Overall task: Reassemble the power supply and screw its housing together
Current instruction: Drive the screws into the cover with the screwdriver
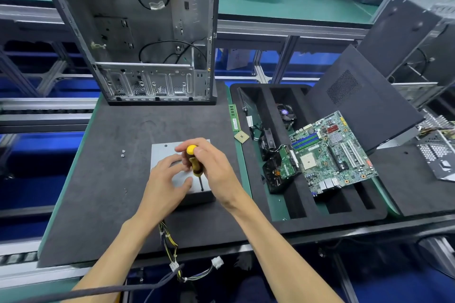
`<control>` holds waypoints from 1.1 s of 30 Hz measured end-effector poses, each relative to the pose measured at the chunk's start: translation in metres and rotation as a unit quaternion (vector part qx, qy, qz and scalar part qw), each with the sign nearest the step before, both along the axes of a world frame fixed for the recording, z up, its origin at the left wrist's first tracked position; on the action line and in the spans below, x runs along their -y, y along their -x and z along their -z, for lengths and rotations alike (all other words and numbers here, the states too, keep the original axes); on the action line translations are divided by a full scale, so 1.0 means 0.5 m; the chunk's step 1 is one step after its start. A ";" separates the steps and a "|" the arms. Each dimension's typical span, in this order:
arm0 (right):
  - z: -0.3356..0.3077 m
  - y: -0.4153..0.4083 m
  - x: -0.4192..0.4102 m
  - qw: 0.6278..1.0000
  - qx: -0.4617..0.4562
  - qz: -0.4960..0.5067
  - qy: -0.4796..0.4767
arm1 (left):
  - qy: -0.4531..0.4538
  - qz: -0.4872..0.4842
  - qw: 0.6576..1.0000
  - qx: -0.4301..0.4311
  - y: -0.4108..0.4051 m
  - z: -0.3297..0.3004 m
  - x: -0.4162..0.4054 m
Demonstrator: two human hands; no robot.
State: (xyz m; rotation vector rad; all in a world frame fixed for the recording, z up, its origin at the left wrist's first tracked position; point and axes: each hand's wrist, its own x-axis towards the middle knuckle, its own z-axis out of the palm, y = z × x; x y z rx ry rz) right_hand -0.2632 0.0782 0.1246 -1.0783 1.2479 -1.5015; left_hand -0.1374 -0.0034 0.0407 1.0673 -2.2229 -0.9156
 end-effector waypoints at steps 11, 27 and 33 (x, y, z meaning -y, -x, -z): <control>0.005 0.004 -0.006 1.000 -0.019 0.021 0.006 | -0.026 -0.006 1.000 0.006 -0.002 -0.005 -0.004; 0.016 0.013 -0.003 0.999 0.001 0.047 -0.003 | -0.029 0.000 0.999 0.018 -0.002 -0.005 -0.004; 0.014 0.015 -0.001 0.998 0.032 0.058 0.011 | -0.017 -0.013 1.000 0.010 -0.001 -0.005 -0.007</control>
